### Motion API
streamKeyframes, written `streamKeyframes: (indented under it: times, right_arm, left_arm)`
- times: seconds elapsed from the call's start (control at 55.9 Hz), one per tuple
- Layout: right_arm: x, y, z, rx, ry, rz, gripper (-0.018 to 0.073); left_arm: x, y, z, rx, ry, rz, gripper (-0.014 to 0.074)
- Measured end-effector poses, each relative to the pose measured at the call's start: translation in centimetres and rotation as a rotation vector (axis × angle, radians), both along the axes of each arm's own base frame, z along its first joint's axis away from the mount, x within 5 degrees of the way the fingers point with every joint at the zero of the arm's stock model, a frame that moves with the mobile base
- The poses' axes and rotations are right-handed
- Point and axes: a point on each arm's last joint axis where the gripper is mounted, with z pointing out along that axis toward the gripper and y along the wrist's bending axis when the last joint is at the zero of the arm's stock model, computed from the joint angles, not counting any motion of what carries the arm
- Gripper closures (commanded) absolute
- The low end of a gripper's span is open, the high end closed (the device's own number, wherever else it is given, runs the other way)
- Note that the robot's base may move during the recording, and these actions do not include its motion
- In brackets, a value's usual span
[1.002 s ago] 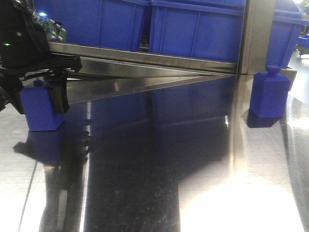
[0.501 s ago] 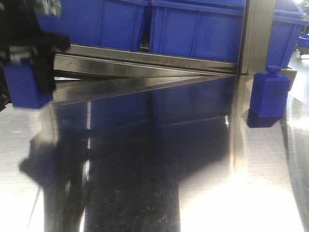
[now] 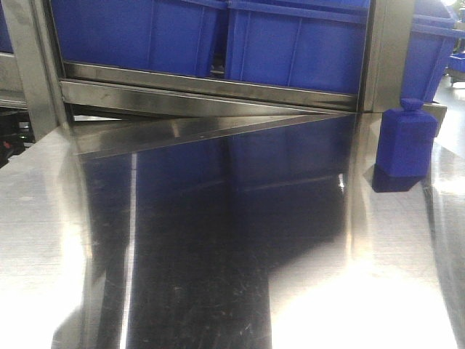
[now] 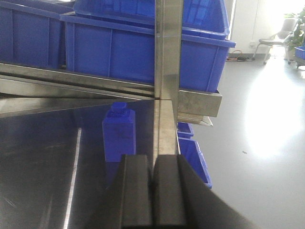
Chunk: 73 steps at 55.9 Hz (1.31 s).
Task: Pick and sort blue part to right shelf
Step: 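Lower the right gripper onto the other blue part and close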
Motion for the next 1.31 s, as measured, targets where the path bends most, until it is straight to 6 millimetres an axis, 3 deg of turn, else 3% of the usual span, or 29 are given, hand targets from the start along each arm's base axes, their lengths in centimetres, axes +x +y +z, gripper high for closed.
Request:
streamKeyframes:
  times: [0.197, 0.447, 0.698, 0.859, 1.092, 1.181, 1.307]
  right_arm:
    - [0.0, 0.0, 0.0, 0.000, 0.000, 0.000, 0.0522]
    - [-0.1, 0.0, 0.8, 0.019, -0.007, 0.001, 0.0520]
    - [-1.3, -0.1, 6.2, 0.022, 0.033, 0.003, 0.0520]
    - [-0.5, 0.0, 10.1, 0.014, 0.160, 0.002, 0.0520]
    - [2.9, 0.3, 16.6, -0.018, 0.368, 0.013, 0.0509]
    - [5.2, 0.8, 18.9, -0.065, 0.491, 0.055, 0.0426]
    - [8.2, 1.5, 20.4, -0.103, 0.598, 0.123, 0.0281]
  left_arm:
    - [-4.5, 1.7, -1.3, -0.064, -0.111, -0.016, 0.0342]
    - [-8.5, 3.0, -4.9, -0.149, -0.208, -0.035, 0.0342]
    - [-10.6, 3.8, -6.6, -0.188, -0.283, -0.043, 0.0342]
    - [-10.6, 3.8, -6.7, -0.195, -0.300, -0.045, 0.0342]
    - [-10.5, 3.7, -6.4, -0.210, -0.330, -0.048, 0.0338]
    - [-10.5, 3.7, -6.3, -0.212, -0.334, -0.049, 0.0291]
    - [-10.5, 3.7, -6.3, -0.212, -0.334, -0.049, 0.0244]
